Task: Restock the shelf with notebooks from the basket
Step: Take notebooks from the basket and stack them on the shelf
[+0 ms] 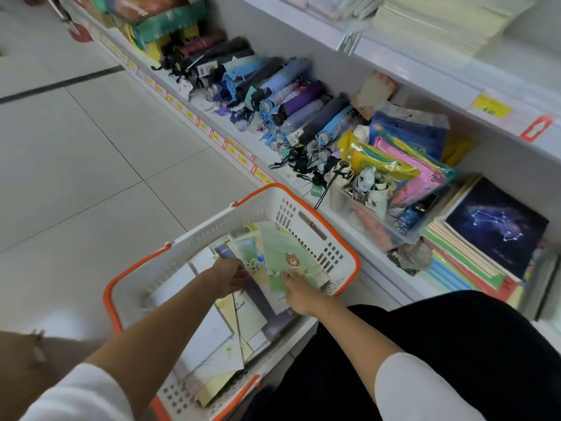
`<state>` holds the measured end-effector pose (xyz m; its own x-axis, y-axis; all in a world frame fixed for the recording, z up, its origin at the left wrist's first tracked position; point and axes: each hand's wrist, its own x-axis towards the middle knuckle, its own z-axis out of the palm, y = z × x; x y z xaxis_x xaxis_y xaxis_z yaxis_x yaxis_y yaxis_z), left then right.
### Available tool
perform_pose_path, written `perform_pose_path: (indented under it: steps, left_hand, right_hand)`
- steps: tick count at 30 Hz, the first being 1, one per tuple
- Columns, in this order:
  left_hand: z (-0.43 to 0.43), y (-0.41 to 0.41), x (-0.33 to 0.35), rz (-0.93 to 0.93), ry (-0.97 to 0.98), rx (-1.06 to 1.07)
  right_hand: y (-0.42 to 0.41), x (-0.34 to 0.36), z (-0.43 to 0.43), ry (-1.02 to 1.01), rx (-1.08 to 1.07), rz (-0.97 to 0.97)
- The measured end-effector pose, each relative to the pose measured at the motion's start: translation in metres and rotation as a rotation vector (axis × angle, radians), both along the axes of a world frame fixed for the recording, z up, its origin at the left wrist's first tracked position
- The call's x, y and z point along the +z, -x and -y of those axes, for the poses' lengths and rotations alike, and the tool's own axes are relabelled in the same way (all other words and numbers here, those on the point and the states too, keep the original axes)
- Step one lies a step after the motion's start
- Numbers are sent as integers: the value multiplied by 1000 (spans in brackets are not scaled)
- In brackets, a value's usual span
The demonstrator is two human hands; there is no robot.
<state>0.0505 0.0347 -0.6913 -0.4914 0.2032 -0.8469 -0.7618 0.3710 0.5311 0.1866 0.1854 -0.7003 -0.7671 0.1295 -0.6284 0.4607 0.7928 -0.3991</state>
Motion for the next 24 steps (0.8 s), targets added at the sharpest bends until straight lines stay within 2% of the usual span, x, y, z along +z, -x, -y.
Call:
perform_pose_path:
  steps: [2, 6, 10, 13, 18, 24]
  left_hand:
    - [-1, -1, -6, 56, -53, 36]
    - [-8, -5, -17, 46, -102, 76]
    - [-11, -7, -16, -18, -37, 131]
    - [-11, -6, -10, -31, -63, 131]
    - [-5, 0, 26, -111, -215, 82]
    - [-1, 11, 69, -175, -306, -9]
  right_hand:
    - [-4, 1, 11, 26, 76, 15]
    - [5, 14, 36, 110, 152, -106]
    - [8, 27, 41, 318, -190, -156]
    - [11, 40, 28, 303, -405, -218]
    - [13, 60, 0, 233, -626, -298]
    - [11, 82, -9, 446, -793, -280]
